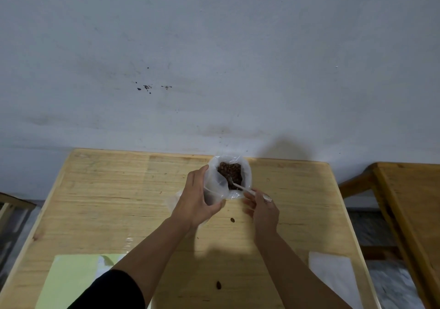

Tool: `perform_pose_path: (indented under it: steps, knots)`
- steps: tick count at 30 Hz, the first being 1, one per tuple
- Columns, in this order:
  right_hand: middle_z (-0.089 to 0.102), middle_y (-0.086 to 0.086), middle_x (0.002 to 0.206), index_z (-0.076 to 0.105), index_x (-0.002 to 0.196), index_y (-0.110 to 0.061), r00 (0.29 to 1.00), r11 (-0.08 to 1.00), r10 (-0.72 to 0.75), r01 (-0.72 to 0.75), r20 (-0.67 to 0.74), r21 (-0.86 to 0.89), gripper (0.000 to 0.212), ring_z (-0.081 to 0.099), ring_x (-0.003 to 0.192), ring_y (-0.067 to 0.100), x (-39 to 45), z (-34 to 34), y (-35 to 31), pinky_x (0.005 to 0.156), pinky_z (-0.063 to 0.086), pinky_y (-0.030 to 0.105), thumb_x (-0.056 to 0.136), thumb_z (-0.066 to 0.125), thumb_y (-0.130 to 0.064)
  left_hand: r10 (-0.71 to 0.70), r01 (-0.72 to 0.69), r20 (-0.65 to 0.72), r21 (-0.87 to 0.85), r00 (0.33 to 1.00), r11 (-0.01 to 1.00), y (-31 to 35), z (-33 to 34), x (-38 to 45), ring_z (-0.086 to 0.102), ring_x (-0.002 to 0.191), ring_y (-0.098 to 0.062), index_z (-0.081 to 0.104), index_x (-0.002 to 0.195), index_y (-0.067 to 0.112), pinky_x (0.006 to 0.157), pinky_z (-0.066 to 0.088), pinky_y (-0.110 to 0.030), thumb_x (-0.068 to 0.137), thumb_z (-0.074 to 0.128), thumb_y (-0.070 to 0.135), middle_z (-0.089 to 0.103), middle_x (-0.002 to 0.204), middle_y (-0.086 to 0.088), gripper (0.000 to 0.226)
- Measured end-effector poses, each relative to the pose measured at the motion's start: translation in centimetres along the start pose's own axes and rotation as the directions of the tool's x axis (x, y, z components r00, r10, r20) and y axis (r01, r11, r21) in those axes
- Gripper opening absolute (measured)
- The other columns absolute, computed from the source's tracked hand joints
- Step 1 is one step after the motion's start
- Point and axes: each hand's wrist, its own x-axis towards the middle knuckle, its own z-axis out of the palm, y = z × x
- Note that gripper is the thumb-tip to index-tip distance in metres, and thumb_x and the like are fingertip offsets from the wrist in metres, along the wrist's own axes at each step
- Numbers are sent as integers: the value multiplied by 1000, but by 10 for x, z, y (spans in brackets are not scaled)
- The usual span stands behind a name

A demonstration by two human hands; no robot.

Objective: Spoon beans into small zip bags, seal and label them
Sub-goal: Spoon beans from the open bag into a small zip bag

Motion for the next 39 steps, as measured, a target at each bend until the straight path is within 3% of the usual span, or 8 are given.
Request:
perform_pose_path:
  steps: [5,17,20,23,27,31,35,39]
  knots:
    - [72,8,81,61,107,-2,996,994,84,-84,-2,63,22,68,57,8,6,-5,-8,44,49,19,95,49,-16,0,0,1,-2,1000,1000,-1,1,2,30,112,2,16,146,26,92,32,-14,69,79,44,26,138,5,101]
    - [72,10,82,63,99,-6,996,991,-52,42,73,131,16,68,65,14,-6,-15,-42,43,47,20,95,50,-15,-26,26,-5,-14,1000,1000,-2,1,6,30,112,1,16,146,26,91,30,-13,65,82,42,26,138,4,106]
    - [73,5,76,65,95,-8,961,972,-233,235,148,3,17,69,67,14,-20,-16,-46,43,48,21,96,50,-15,-28,28,-28,-9,999,1000,-1,-1,8,30,111,1,16,146,26,91,29,-13,64,82,42,27,138,3,107]
    - [71,2,76,68,95,-12,868,866,-438,477,235,-148,16,66,65,9,-32,-18,-44,44,50,21,94,52,-13,-16,15,-36,-10,999,1000,0,-3,9,30,112,0,18,146,24,93,30,-15,65,82,40,28,138,1,105]
    - [69,2,77,71,93,-16,790,740,-556,612,257,-279,13,62,54,7,-41,-25,-42,44,49,19,88,62,-9,-5,4,-48,-12,999,1000,0,-6,8,30,111,0,19,145,23,93,29,-14,65,82,40,29,137,1,103]
    - [69,-2,69,69,79,-20,847,757,-476,532,238,-381,11,66,65,13,-41,-39,-34,53,54,28,81,68,-9,0,-2,-60,-33,998,999,0,-8,5,29,111,1,21,145,23,87,25,-3,65,79,44,29,135,3,101]
    - [73,3,75,70,86,-14,954,941,-282,296,98,-166,11,69,70,11,-31,-55,-20,52,52,19,83,64,-5,-3,-1,-79,-48,997,999,0,-11,1,30,113,2,20,144,28,81,23,0,63,76,52,28,136,5,102]
    - [72,3,78,70,89,-13,984,989,-141,135,-104,-66,11,66,69,8,-10,-61,-5,59,51,20,82,66,-5,-13,11,-107,-17,994,1000,2,-10,-8,28,110,9,18,146,28,84,22,2,65,77,51,29,137,4,103]
